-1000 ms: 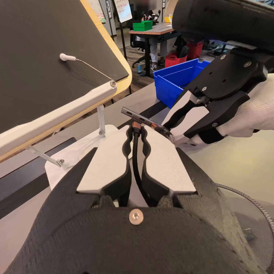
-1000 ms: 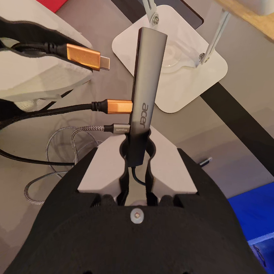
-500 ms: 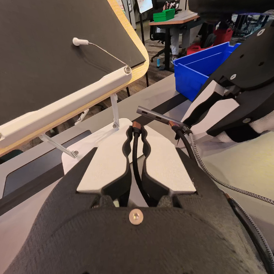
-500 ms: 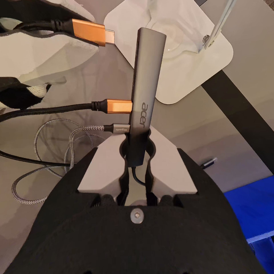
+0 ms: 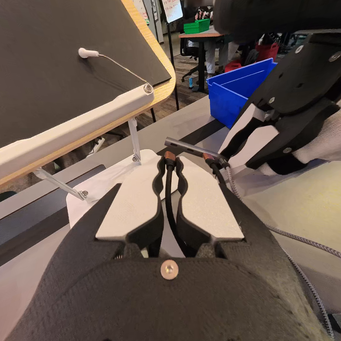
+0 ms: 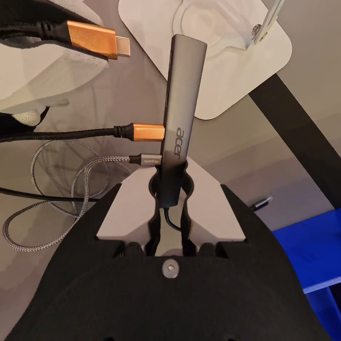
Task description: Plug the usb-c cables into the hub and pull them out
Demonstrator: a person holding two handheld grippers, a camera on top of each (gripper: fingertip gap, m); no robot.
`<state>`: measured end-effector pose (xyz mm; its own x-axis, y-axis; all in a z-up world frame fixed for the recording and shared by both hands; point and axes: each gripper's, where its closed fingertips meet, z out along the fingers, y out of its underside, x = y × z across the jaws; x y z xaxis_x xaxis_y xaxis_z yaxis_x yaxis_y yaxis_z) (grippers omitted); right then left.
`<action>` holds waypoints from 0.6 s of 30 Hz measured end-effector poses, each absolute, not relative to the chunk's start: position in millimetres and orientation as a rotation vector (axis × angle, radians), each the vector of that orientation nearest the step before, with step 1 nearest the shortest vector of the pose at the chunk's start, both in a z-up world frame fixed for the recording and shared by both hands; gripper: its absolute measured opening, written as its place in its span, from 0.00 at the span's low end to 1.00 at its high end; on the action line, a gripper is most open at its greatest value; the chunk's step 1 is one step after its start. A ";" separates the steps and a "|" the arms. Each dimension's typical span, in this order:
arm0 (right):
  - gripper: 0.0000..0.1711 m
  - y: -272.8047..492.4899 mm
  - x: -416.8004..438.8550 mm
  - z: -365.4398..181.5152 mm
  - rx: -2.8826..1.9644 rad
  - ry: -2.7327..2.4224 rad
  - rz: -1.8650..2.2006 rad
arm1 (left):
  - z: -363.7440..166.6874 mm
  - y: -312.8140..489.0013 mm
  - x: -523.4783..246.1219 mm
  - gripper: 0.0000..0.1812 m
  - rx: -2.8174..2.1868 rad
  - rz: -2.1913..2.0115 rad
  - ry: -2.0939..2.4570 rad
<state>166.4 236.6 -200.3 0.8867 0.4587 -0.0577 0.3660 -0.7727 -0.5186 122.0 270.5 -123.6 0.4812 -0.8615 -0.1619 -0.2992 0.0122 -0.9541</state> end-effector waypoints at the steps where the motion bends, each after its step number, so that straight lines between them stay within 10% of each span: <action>1: 0.09 236.1 165.9 -201.3 -2.548 -0.604 0.247 | -124.0 269.3 122.9 0.06 -1.546 -0.599 1.047; 18: 0.09 234.8 163.5 -198.4 -2.546 -0.640 0.208 | -136.5 254.2 135.8 0.06 -1.611 -0.777 1.044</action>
<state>163.5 234.8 -198.4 0.8775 0.4789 -0.0247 0.4020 -0.7628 -0.5064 135.8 254.2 -136.5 0.4158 -0.9094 -0.0109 -0.2512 -0.1033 -0.9624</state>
